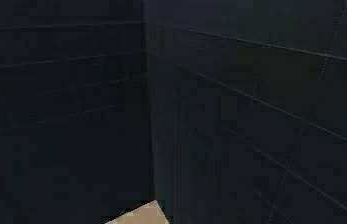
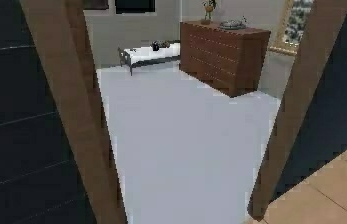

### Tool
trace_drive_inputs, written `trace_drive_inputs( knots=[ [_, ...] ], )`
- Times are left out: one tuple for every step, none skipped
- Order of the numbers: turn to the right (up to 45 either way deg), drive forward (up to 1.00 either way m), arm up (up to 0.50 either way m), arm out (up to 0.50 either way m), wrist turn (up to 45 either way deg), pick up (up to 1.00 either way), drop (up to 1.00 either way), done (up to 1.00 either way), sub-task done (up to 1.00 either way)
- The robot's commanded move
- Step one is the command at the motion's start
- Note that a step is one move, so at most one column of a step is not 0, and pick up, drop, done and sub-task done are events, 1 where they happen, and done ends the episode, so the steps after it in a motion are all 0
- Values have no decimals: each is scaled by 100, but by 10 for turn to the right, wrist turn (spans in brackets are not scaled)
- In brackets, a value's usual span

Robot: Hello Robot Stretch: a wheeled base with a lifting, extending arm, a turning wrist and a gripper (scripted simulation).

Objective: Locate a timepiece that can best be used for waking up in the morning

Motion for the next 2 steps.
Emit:
trace_drive_inputs(
  knots=[
    [450,0,0,0,0,0,0,0,0],
    [450,0,0,0,0,0,0,0,0]
  ],
)
